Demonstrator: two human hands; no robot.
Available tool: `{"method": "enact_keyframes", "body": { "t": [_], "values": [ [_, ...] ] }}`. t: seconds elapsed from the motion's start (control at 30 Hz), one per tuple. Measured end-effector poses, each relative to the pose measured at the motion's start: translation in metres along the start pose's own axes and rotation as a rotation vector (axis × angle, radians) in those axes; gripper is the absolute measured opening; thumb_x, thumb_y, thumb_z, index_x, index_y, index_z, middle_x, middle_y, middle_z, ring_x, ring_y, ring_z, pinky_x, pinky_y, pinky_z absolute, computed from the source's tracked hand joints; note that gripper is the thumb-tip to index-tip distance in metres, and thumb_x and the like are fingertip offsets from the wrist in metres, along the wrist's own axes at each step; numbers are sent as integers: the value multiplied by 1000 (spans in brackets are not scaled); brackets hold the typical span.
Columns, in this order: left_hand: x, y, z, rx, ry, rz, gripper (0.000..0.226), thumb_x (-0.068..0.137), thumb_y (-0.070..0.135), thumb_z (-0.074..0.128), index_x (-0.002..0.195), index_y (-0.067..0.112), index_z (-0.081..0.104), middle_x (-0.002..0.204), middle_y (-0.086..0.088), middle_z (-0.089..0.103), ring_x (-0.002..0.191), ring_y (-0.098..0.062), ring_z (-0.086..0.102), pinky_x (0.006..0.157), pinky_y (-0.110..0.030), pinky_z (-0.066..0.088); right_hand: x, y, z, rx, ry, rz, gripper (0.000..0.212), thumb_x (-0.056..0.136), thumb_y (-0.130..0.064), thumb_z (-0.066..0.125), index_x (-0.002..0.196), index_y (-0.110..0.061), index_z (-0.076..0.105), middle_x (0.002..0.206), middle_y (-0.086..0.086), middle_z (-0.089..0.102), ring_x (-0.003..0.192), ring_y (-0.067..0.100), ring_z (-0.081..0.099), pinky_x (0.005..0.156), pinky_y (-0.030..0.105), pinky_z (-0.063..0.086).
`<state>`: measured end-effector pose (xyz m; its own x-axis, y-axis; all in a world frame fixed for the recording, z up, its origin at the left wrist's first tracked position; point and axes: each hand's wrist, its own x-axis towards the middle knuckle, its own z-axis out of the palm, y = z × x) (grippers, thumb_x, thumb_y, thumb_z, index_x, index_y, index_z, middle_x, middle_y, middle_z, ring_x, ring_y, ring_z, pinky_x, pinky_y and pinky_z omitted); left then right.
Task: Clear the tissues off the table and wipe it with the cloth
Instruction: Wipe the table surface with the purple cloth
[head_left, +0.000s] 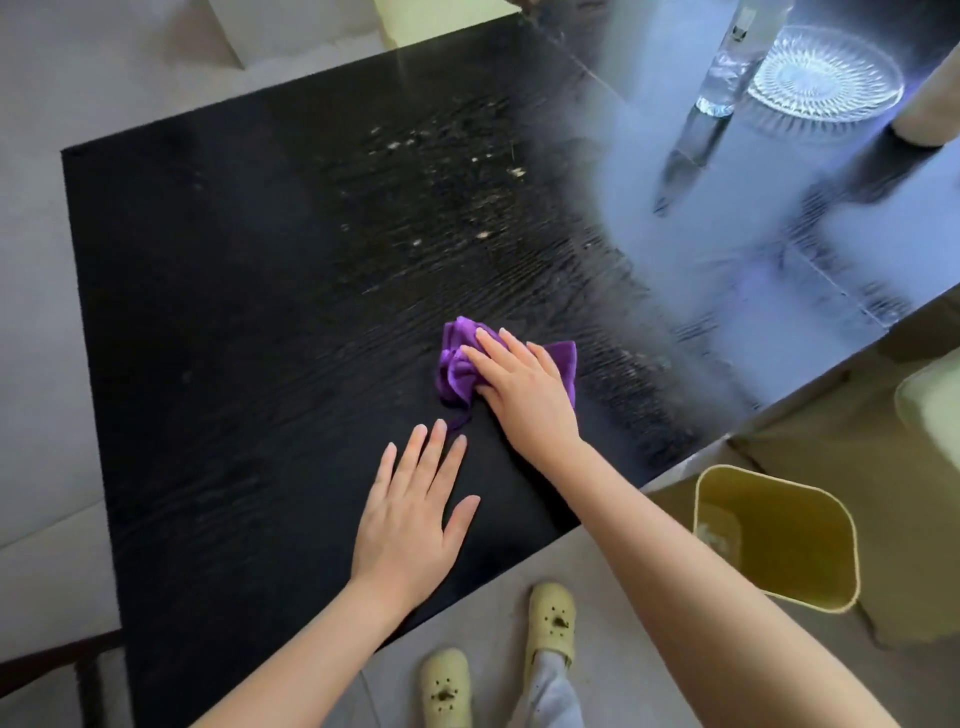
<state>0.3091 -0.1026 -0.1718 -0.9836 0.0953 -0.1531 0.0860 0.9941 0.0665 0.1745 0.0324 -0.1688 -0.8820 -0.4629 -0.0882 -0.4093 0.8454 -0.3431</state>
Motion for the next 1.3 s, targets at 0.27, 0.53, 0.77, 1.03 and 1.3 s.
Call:
{"method": "enact_keyframes", "body": {
  "t": [0.27,0.53,0.77,1.03,1.3],
  "values": [
    [-2,-3,11,-54,32,8,60,96,50,23,148,19,26,156,-4,26,145,-21,22,113,-44,19,151,-1,-10,-31,26,-27,43,98,-28,40,141,-27,42,155,-5,33,144,22,25,114,39,20],
    [-3,-1,3,-142,33,-11,65,93,50,26,148,14,24,156,-3,25,145,-18,21,117,-39,16,51,7,-5,21,28,-82,44,94,-31,49,138,-28,46,151,-5,39,143,18,32,116,35,18],
    [38,4,-33,-1029,48,-541,57,96,33,36,149,21,19,151,-1,36,140,-17,27,115,-34,22,-75,-27,3,97,-40,-9,56,91,-33,49,145,-28,35,156,-7,27,148,15,14,120,35,-1],
    [66,9,-58,-704,-335,-385,74,80,24,65,144,14,28,140,-15,42,121,-30,48,92,-34,40,-95,11,-26,133,-32,207,57,92,-26,53,145,-17,35,154,1,34,144,19,25,116,34,23],
    [83,33,-92,-833,-412,-273,14,73,17,68,81,11,57,79,-4,55,78,-20,50,64,-29,38,-92,31,-67,131,-217,317,41,84,-34,64,119,-13,61,115,12,60,110,31,55,88,35,44]
  ]
}}
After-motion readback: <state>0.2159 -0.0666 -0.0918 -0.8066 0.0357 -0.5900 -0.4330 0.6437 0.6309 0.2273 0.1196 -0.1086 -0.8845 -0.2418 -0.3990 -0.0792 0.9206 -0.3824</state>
